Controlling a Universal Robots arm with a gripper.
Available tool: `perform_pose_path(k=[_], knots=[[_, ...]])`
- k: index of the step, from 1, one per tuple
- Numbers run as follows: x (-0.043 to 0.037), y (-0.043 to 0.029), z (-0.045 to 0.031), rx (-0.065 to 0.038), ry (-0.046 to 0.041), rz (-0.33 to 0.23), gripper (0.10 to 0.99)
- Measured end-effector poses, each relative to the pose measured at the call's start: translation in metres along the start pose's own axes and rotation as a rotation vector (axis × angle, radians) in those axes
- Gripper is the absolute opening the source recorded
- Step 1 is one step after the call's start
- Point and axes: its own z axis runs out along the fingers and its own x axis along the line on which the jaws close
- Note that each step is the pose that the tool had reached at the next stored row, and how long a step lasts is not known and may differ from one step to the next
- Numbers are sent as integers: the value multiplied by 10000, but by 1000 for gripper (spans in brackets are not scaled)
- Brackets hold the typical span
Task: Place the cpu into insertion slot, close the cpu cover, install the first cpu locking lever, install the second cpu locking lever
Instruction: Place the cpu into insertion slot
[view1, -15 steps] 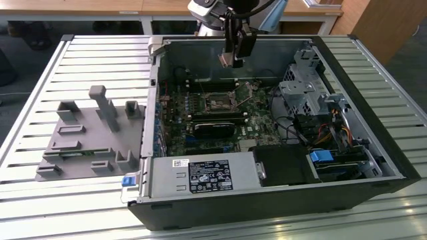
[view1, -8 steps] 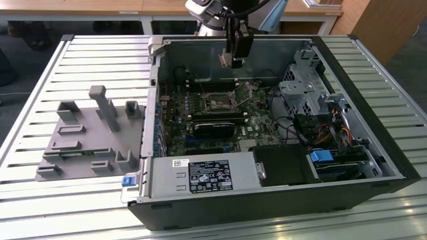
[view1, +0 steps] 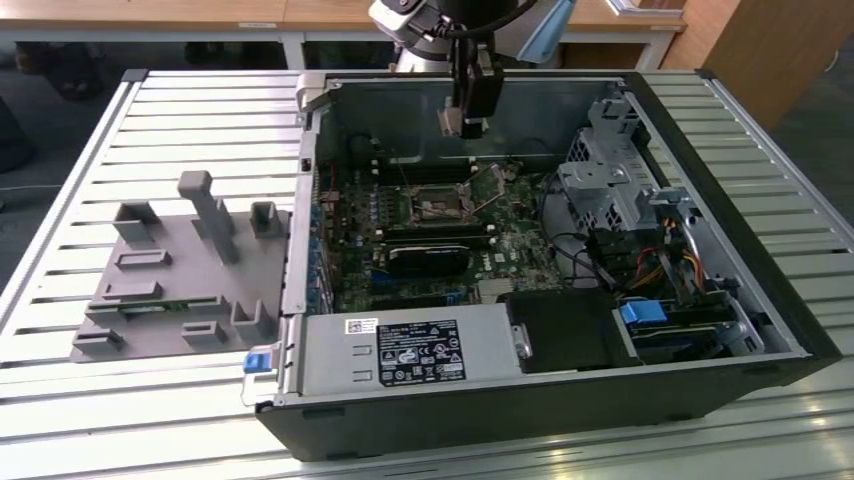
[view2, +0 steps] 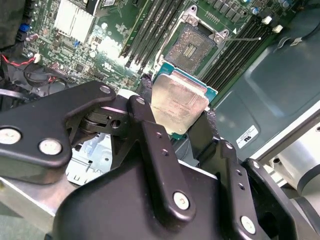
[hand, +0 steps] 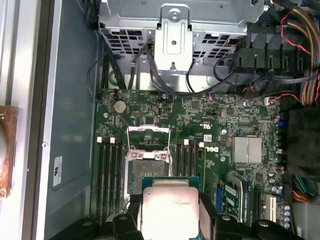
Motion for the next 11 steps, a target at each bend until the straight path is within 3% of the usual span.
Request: perform_pose_path(k=[11], knots=[[1,-4,70,116,1,38,537]])
